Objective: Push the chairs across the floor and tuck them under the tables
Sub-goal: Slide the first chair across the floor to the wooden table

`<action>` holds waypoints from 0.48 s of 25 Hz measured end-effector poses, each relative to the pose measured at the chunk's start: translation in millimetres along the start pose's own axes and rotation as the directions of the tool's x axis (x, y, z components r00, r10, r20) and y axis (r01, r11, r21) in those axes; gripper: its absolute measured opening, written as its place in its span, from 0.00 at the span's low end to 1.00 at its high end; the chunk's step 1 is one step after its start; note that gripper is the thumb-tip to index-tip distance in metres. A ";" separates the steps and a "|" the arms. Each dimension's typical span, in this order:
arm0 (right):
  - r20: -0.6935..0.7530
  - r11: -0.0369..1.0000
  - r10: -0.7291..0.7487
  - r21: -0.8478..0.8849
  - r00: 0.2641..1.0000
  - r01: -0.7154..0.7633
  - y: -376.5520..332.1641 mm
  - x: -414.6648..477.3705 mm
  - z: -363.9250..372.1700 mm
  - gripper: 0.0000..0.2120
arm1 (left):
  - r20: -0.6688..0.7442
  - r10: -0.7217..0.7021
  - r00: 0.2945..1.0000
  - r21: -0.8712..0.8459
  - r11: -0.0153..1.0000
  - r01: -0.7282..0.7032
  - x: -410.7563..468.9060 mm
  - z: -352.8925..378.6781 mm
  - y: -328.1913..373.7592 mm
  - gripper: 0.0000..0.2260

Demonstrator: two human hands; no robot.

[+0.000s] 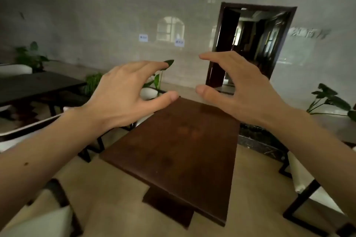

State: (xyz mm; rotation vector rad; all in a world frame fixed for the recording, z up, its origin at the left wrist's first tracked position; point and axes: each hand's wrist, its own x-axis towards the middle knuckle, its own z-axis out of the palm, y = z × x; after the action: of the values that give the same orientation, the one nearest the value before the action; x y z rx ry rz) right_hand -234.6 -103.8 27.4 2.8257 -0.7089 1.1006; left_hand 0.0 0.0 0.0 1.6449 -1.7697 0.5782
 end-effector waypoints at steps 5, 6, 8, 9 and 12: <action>0.131 0.998 -0.057 -0.014 0.990 0.059 -13.6 -11.7 73.7 0.31 | 0.076 -0.091 0.993 0.047 0.995 0.088 -63.1 18.8 -37.1 0.34; 0.153 0.998 -0.068 -0.009 0.986 0.070 -17.1 -14.1 89.7 0.32 | 0.096 -0.117 0.988 0.056 0.992 0.112 -78.3 21.8 -44.4 0.34; 0.205 0.997 -0.078 0.014 0.976 0.077 -24.4 -17.0 122.2 0.33 | 0.138 -0.186 0.973 0.090 0.981 0.174 -109.0 26.5 -59.2 0.35; 0.230 0.996 -0.085 0.023 0.970 0.082 -29.8 -18.5 137.9 0.34 | 0.160 -0.227 0.961 0.122 0.970 0.209 -123.5 28.8 -66.4 0.36; 0.296 0.988 -0.144 0.089 0.944 0.122 -53.5 -24.1 188.8 0.34 | 0.222 -0.334 0.916 0.180 0.937 0.298 -168.3 33.9 -91.1 0.37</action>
State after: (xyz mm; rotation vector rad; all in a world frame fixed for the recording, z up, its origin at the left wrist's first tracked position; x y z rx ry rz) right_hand -107.7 -81.1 -122.5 3.0847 -0.4892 0.6944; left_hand 85.6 83.8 -153.0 2.1329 -1.6070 0.3658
